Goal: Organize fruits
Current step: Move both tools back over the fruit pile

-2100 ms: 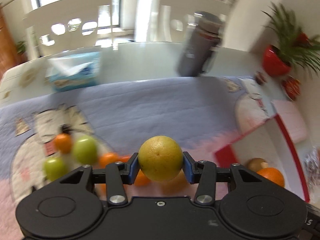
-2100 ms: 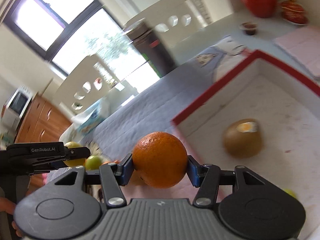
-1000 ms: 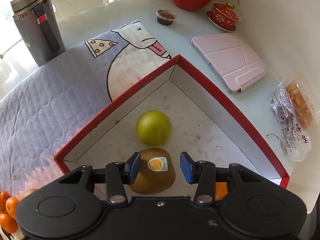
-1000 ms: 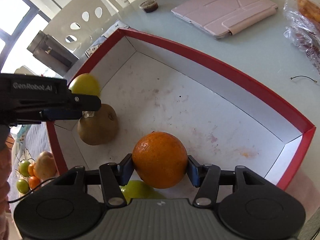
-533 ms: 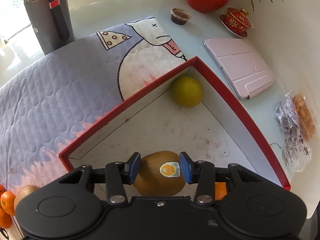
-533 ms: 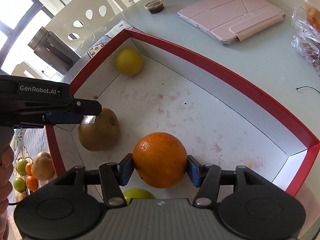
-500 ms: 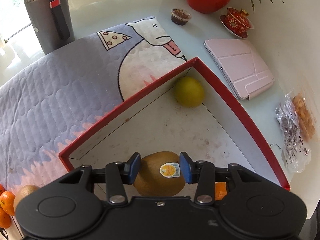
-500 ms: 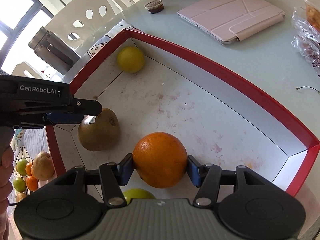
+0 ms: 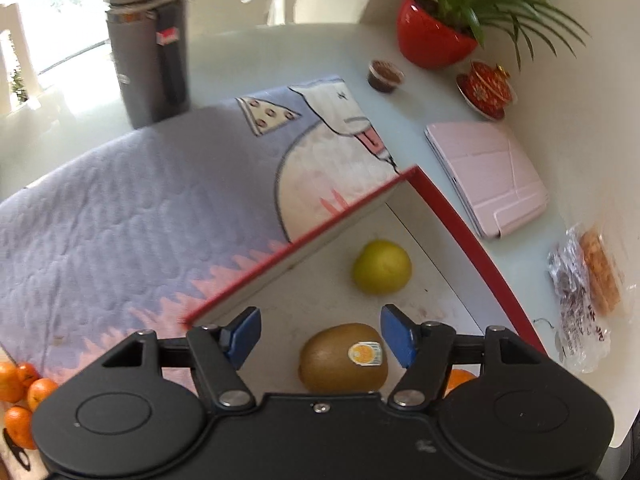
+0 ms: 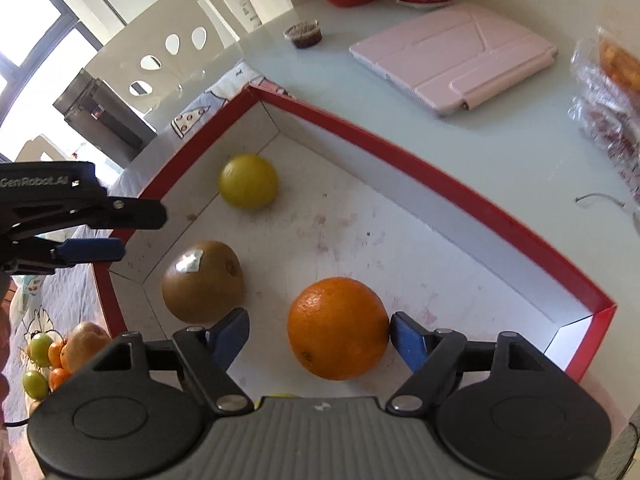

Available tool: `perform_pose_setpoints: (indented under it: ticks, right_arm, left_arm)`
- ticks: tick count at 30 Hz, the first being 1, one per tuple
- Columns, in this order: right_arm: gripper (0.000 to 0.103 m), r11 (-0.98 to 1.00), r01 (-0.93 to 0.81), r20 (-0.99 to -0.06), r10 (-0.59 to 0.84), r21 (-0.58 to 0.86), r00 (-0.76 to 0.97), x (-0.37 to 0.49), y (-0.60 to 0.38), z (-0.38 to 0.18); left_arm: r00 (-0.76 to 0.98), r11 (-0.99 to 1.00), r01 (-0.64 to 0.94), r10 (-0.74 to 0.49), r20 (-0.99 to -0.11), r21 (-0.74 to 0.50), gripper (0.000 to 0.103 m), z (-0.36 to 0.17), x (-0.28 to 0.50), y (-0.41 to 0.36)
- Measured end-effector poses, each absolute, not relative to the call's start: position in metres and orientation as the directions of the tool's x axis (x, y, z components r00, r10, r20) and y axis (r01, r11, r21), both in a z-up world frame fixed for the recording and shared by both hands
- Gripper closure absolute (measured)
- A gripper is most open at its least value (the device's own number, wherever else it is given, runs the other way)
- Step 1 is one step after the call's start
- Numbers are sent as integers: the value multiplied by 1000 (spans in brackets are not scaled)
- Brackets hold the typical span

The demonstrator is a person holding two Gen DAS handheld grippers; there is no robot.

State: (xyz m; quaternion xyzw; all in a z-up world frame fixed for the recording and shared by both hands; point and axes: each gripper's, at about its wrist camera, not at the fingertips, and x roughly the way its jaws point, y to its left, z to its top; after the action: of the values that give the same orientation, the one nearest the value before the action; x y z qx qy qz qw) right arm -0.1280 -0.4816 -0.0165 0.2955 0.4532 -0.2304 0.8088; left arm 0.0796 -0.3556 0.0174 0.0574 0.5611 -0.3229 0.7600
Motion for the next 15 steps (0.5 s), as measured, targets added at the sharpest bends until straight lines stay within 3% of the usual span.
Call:
perform_pose_setpoints:
  ticks: [10,15]
  right_arm:
    - [23,787,574,-839,-142,227,526,-97,-444,16]
    - [23,847,475,-833,-76,236,548,-68,-406,25]
  left_arm:
    - [261,854,464,-385,-885,-235,24,41,94,-280]
    - [303,901,363,-356,-884,-238,24,44,103,-220]
